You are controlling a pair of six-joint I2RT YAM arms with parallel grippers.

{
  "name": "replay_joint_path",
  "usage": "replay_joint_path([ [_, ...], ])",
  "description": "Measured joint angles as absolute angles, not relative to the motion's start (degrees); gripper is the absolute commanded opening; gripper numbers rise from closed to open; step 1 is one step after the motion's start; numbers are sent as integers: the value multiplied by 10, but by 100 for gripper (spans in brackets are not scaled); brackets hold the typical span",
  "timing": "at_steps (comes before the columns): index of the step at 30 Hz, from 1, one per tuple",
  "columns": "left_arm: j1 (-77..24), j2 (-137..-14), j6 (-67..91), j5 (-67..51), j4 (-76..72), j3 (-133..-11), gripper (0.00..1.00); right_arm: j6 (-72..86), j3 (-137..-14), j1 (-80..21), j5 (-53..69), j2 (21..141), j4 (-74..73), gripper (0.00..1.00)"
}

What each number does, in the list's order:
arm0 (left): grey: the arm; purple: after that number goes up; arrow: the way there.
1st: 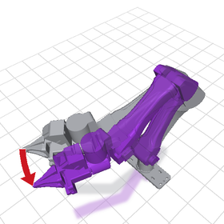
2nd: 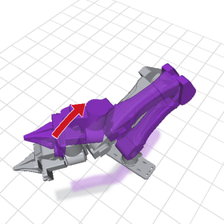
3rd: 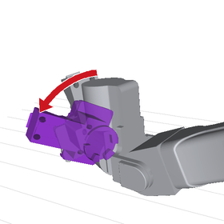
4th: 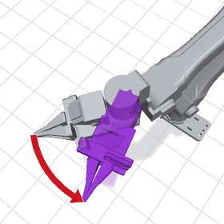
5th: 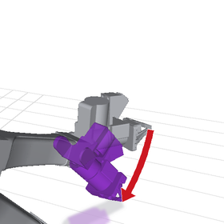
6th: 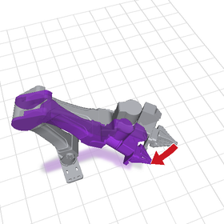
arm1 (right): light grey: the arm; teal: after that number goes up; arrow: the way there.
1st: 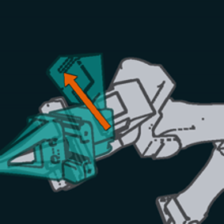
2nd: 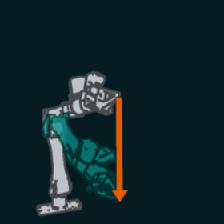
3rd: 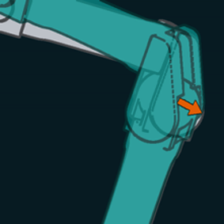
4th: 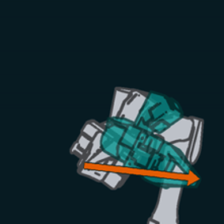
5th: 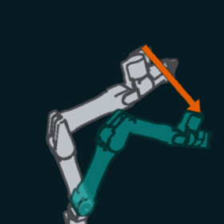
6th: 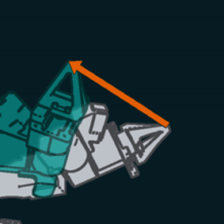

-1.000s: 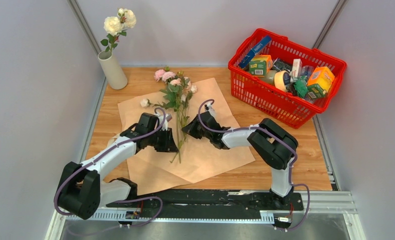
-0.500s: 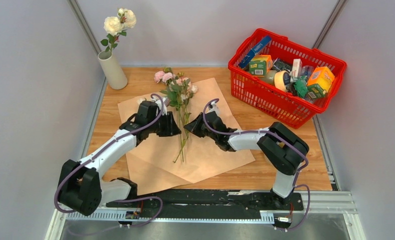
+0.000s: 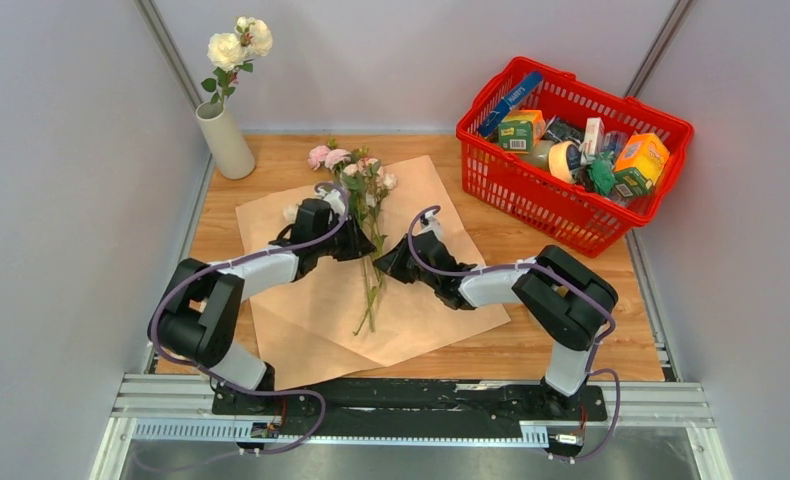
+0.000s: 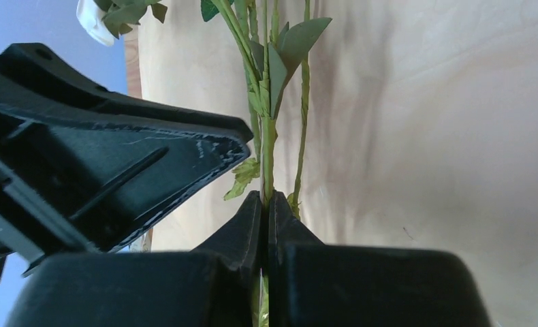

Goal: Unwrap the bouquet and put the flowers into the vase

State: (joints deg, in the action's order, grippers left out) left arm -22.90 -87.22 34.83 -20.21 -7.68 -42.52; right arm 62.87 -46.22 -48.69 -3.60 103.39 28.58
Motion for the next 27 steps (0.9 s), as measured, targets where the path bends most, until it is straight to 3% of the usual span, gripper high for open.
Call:
replay_joint_path([
  [6, -229, -918, 358, -185, -140, -410, 29, 627, -456, -487, -42, 1031, 288, 0],
  [20, -232, -953, 344, -118, -132, -410, 29, 603, -418, -489, -113, 934, 227, 0],
  [27, -232, -923, 344, -147, -116, -410, 37, 555, -383, -491, -116, 886, 228, 0],
])
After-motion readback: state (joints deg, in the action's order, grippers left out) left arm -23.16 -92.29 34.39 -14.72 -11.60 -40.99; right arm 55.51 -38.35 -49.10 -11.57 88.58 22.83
